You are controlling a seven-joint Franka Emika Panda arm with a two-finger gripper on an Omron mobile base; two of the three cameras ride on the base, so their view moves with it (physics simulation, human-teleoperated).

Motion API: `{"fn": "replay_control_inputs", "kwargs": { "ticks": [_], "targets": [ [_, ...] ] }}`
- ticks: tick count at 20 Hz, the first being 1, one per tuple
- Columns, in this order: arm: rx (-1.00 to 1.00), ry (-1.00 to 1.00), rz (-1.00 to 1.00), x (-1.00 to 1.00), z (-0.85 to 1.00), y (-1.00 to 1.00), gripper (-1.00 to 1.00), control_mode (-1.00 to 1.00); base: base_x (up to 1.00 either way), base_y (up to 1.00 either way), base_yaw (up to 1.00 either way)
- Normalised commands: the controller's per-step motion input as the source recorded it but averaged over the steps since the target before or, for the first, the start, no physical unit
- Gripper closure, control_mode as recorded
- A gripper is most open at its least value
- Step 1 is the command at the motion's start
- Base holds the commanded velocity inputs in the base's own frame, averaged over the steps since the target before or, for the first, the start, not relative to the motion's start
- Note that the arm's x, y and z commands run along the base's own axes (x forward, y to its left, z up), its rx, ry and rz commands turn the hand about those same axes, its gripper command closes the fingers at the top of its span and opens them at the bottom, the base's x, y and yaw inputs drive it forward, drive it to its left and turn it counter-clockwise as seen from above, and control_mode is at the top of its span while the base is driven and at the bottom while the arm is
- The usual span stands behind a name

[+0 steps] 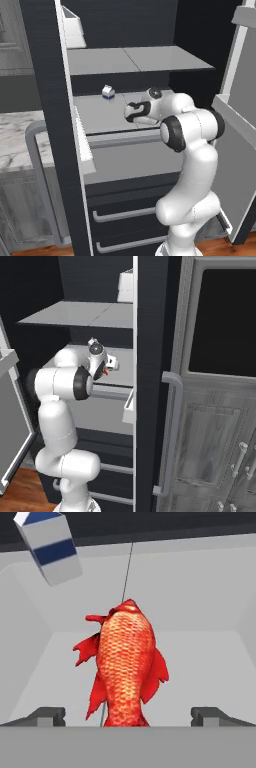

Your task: Take the fish out of the fridge, briefly rinse it in the sink, and place it on the tray next to the sink.

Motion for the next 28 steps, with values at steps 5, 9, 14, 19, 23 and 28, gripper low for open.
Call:
{"fn": "replay_control_inputs", "kwargs": {
  "ticks": [5,9,14,19,23,28],
  "targets": [
    [0.00,0.00,0.00,0.46,-0.23,0.00,-1.00,-1.00,0.00,0.00,0.00],
    [0.00,0.00,0.00,0.37,-0.22,0.00,-1.00,-1.00,0.00,0.00,0.00],
    [0.00,0.00,0.00,0.12,-0.14,0.00,1.00,-1.00,0.00,0.00,0.00],
    [0.00,-0.01,0.00,-0.09,0.00,0.00,1.00,-1.00,0.00,0.00,0.00],
    [0.00,-0.19,0.00,-0.87,0.03,0.00,1.00,-1.00,0.00,0.00,0.00],
    [0.00,-0.38,-0.02,-1.00,0.75,0.00,1.00,-1.00,0.00,0.00,0.00]
  ]
}}
